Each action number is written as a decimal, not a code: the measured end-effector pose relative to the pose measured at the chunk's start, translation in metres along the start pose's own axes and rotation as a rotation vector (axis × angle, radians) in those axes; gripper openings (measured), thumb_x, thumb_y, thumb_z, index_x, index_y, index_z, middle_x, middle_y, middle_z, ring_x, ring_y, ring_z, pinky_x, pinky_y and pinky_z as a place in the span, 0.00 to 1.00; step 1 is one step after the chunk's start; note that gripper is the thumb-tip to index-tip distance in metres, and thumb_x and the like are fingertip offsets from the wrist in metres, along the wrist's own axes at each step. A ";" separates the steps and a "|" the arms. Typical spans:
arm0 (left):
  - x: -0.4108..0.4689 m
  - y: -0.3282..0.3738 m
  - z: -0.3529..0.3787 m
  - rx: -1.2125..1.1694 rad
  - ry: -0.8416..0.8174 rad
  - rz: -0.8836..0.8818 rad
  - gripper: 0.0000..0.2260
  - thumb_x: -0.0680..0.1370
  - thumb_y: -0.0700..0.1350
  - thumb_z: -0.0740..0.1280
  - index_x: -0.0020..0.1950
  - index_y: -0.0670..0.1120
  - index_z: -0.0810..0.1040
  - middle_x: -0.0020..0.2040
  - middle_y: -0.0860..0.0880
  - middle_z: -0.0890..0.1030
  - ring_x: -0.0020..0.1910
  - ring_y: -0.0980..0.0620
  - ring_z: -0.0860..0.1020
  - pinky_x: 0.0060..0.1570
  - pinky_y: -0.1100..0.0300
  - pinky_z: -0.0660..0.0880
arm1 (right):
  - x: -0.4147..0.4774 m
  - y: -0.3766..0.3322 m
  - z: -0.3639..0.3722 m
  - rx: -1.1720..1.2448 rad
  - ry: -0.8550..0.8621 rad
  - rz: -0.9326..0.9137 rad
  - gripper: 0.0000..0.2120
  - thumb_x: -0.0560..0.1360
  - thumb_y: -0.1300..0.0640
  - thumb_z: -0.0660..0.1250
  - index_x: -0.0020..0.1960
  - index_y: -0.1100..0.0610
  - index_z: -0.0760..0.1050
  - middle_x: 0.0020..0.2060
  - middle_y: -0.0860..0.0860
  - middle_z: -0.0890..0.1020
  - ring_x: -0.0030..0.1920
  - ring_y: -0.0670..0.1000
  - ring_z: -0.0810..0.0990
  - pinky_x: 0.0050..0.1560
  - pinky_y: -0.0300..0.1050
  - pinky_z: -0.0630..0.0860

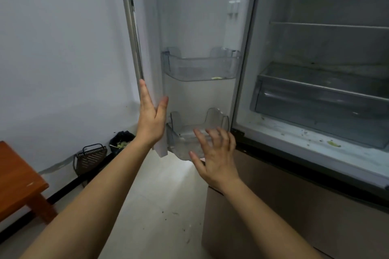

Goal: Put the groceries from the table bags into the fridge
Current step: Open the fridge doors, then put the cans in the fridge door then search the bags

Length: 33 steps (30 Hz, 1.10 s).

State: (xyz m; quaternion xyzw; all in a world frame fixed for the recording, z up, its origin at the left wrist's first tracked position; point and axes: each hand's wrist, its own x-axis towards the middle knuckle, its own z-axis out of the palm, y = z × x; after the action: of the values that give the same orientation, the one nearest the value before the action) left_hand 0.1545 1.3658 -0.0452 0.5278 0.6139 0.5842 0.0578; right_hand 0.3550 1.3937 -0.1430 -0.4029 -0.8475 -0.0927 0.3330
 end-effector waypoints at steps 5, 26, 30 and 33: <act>0.015 -0.009 -0.008 0.017 -0.067 -0.050 0.33 0.84 0.55 0.54 0.81 0.50 0.37 0.82 0.54 0.40 0.79 0.58 0.44 0.76 0.60 0.46 | 0.006 -0.006 0.006 -0.069 -0.015 -0.034 0.32 0.77 0.39 0.62 0.78 0.45 0.59 0.70 0.53 0.65 0.71 0.58 0.63 0.72 0.63 0.56; -0.243 -0.028 -0.292 1.161 0.078 -0.301 0.31 0.81 0.64 0.44 0.82 0.52 0.52 0.82 0.46 0.47 0.81 0.46 0.46 0.77 0.40 0.51 | -0.032 -0.216 0.022 0.331 -0.100 -0.164 0.36 0.79 0.40 0.56 0.81 0.55 0.54 0.81 0.60 0.48 0.81 0.61 0.45 0.78 0.64 0.49; -0.278 -0.032 -0.383 1.197 0.248 -0.363 0.31 0.81 0.63 0.46 0.81 0.49 0.56 0.82 0.44 0.50 0.81 0.44 0.48 0.76 0.40 0.51 | -0.034 -0.323 0.027 0.392 -0.173 -0.310 0.36 0.78 0.39 0.56 0.80 0.56 0.56 0.80 0.61 0.52 0.80 0.62 0.48 0.77 0.64 0.51; -0.298 -0.046 -0.444 1.219 0.302 -0.405 0.31 0.82 0.63 0.46 0.81 0.49 0.56 0.82 0.44 0.50 0.81 0.44 0.48 0.77 0.40 0.49 | -0.035 -0.398 0.038 0.415 -0.182 -0.398 0.36 0.79 0.39 0.59 0.81 0.55 0.54 0.80 0.61 0.51 0.80 0.61 0.48 0.78 0.62 0.49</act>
State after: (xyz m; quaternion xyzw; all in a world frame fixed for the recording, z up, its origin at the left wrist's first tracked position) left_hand -0.0472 0.8721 -0.1060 0.2523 0.9232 0.1772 -0.2295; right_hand 0.0559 1.1256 -0.1499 -0.1589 -0.9370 0.0554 0.3062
